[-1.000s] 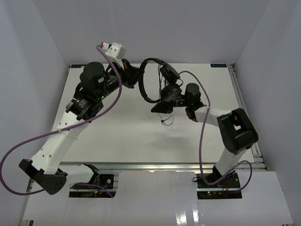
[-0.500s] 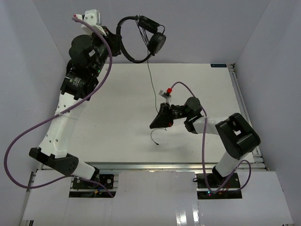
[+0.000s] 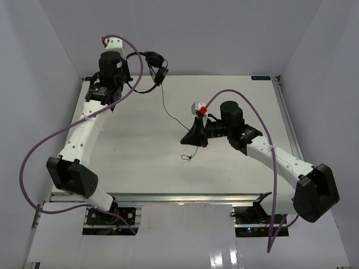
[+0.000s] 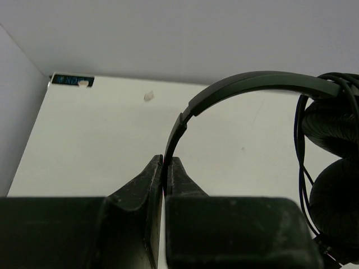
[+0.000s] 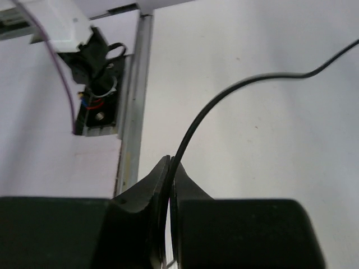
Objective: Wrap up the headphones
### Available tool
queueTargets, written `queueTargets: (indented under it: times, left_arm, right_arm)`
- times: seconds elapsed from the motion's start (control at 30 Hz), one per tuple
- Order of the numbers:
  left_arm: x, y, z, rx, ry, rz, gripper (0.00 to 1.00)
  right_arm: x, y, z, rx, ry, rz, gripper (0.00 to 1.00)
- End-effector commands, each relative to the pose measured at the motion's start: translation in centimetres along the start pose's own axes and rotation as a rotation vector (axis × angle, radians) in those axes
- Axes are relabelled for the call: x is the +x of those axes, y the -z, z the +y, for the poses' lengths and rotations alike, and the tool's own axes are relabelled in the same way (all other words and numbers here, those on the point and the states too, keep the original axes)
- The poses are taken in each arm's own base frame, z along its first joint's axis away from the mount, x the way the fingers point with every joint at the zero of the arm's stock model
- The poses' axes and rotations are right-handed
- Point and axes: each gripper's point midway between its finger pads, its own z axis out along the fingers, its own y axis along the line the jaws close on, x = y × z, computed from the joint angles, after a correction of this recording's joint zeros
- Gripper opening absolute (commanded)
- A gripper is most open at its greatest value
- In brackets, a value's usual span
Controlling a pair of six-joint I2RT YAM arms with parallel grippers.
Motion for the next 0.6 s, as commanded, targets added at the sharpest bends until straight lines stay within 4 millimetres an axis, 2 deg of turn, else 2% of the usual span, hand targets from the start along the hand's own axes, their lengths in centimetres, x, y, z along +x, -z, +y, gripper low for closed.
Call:
queueTargets:
  times: [0.0, 0.13, 0.3, 0.43, 0.53, 0.57]
  left_arm:
    - [5.8, -2.0, -1.8, 0.05, -0.146, 0.113, 0.0]
    - [12.5, -2.2, -5.3, 0.142, -0.265, 0.237, 0.0]
    - [18.8, -1.2, -9.9, 0.276, -0.331, 0.346, 0.0]
    - [21.3, 1.5, -13.9, 0.435, -0.384, 0.36, 0.0]
    - [20.7, 4.0, -15.0, 0.543, -0.359, 0.322, 0.0]
    - [21.3, 4.9, -15.3, 0.583, -0.351, 0.326, 0.0]
  right_arm:
    - [-1.9, 3.4, -2.7, 0.262, 0.342, 0.271, 0.08]
    - [-5.9, 5.9, -5.1, 0.435, 0.556, 0.351, 0.08]
    - [-9.6, 6.7, -6.9, 0.544, 0.742, 0.376, 0.08]
    - [-11.6, 8.8, -10.1, 0.748, 0.849, 0.425, 0.08]
    - [-11.3, 10.3, -12.1, 0.834, 0.874, 0.464, 0.08]
    - [-11.1, 10.4, -12.4, 0.843, 0.87, 0.46, 0.08]
